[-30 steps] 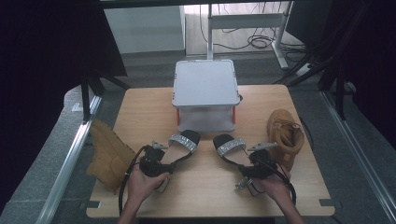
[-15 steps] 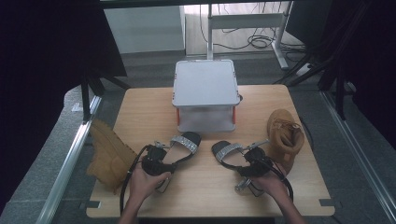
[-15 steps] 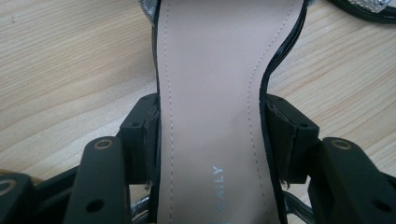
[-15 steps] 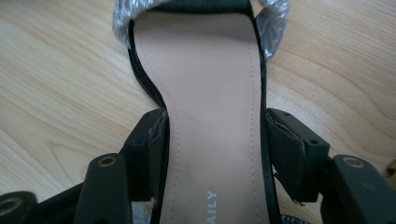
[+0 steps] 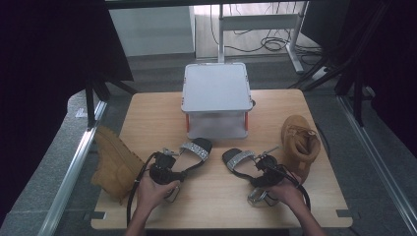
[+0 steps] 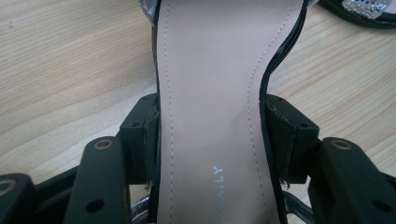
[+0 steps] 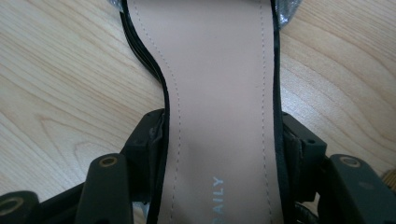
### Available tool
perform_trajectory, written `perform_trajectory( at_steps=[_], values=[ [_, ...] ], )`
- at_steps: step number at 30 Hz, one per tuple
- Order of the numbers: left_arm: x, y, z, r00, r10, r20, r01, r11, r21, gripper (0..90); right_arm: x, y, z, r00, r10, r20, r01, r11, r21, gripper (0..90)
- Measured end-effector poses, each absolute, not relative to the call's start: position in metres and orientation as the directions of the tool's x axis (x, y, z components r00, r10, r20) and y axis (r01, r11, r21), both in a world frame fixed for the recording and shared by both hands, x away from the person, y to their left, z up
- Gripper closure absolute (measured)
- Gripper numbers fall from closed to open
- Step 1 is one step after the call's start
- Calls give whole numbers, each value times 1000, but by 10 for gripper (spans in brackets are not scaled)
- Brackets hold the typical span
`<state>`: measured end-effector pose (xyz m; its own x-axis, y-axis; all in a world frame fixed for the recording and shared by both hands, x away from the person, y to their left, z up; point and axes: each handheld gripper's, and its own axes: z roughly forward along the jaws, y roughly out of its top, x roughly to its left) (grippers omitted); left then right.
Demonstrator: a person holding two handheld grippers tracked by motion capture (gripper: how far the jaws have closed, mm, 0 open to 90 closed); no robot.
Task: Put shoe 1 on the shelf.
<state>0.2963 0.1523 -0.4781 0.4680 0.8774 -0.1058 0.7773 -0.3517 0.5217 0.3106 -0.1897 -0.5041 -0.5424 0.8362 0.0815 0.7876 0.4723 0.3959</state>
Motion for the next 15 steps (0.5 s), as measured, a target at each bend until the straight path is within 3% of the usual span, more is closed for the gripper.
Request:
perform_trajectory(
  at_steps=[15],
  values=[
    [305,150,-462,458,882,-112,766,-328,553,421,314,-187,-476,-514,846,145,778,388,495,418]
  ],
)
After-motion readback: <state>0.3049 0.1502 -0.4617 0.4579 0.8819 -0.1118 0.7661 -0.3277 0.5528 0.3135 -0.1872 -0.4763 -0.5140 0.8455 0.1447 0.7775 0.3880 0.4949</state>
